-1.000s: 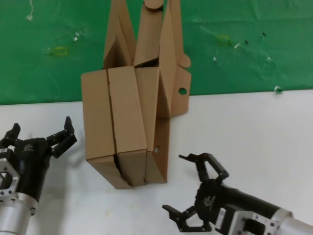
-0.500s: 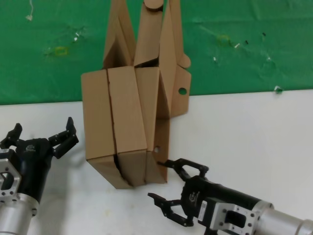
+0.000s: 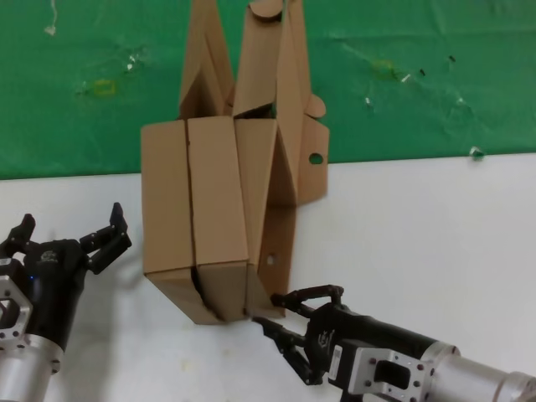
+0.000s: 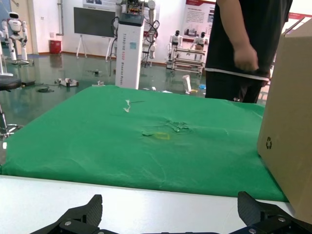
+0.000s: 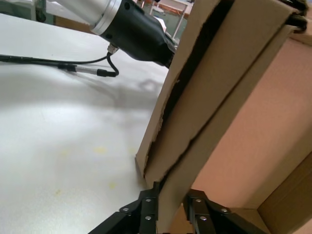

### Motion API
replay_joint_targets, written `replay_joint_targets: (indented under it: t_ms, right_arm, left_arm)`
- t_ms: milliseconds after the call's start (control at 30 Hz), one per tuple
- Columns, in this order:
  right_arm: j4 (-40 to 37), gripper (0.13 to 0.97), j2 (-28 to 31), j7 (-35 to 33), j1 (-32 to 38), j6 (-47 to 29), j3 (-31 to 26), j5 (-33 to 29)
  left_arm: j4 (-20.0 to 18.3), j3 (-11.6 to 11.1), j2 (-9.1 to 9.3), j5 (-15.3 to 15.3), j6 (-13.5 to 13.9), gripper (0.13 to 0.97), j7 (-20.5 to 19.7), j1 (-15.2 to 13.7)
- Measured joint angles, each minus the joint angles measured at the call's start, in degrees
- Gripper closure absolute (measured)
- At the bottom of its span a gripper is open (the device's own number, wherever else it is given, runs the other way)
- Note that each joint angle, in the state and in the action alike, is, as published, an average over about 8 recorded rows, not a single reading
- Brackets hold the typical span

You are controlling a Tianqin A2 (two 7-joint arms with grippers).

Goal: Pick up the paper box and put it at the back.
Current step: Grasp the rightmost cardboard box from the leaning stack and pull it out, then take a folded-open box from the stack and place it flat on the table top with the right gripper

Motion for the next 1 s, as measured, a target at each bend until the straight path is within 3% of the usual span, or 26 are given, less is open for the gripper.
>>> replay_joint_targets:
  t_ms: [200,500,1000]
  right_arm:
    - [0.61,0.859,0.34,0.56,-0.46,0.05,0.68,-0.4]
    - [0.63,0.933,0.44,0.0,-1.19,1.19,0.97,0.37]
    - [2.65,0.945,2.73,-0.53,-4.28,2.99,4.08,1.08]
  left_arm:
    - [0.04,-0.27,0.04,-0.05,0.24,0.132,0.11,0.06]
    - [0.08,-0.43,0.14,-0.01,0.42,0.132,0.5,0.16]
    - [-0.56,0.48,0.35,-0.24,0.31,0.132,1.41,0.82]
